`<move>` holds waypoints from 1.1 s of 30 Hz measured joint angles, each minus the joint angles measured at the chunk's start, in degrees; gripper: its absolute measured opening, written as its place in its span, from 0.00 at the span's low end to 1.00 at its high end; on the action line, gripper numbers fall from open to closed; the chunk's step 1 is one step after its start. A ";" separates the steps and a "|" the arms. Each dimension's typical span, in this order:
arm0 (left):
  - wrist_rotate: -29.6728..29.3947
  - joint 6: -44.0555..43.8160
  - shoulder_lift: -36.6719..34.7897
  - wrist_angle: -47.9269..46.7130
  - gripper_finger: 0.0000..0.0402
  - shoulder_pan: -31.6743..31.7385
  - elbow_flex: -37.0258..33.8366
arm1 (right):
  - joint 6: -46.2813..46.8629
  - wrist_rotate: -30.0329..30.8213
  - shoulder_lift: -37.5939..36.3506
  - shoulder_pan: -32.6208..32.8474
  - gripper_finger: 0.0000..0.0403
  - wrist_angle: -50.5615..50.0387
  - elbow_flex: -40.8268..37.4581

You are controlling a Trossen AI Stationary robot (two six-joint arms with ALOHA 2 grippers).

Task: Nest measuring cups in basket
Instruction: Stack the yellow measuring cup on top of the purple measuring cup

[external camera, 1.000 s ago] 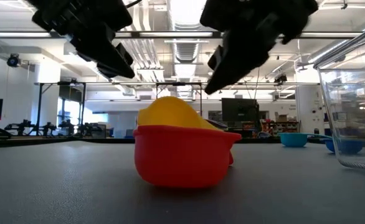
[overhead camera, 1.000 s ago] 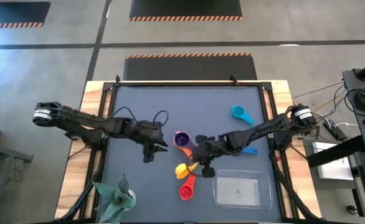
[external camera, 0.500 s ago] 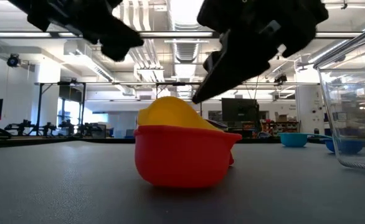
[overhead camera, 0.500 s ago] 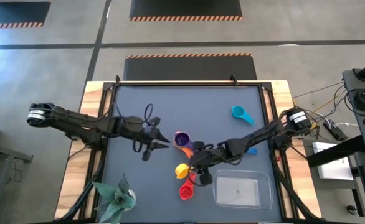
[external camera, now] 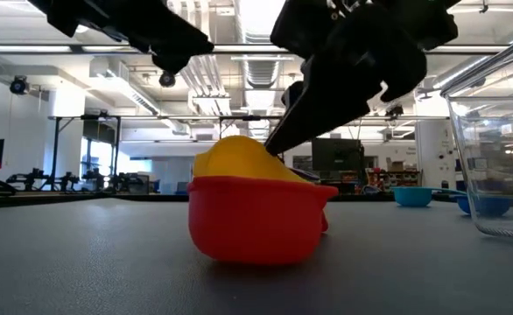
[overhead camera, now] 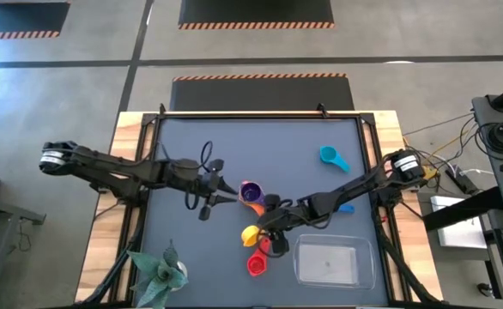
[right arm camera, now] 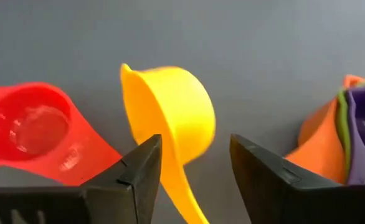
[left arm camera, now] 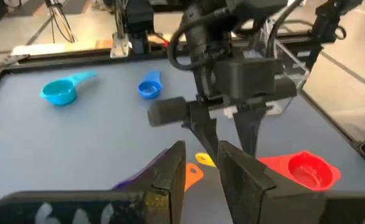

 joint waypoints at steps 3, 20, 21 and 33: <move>-0.39 -0.03 0.23 -0.88 0.19 0.00 -0.49 | -0.11 0.19 0.89 -0.04 0.40 0.45 -0.06; -0.86 -1.35 1.19 -1.15 0.19 0.02 -1.49 | -0.19 1.98 0.32 0.00 0.07 1.23 1.93; -0.84 -1.54 1.19 -1.12 0.19 0.02 -1.49 | 1.14 2.95 -0.44 0.00 0.07 1.30 1.98; -0.86 -3.26 -3.06 -1.47 0.19 0.00 -1.31 | 13.63 10.35 -8.68 -5.90 0.07 0.40 -1.24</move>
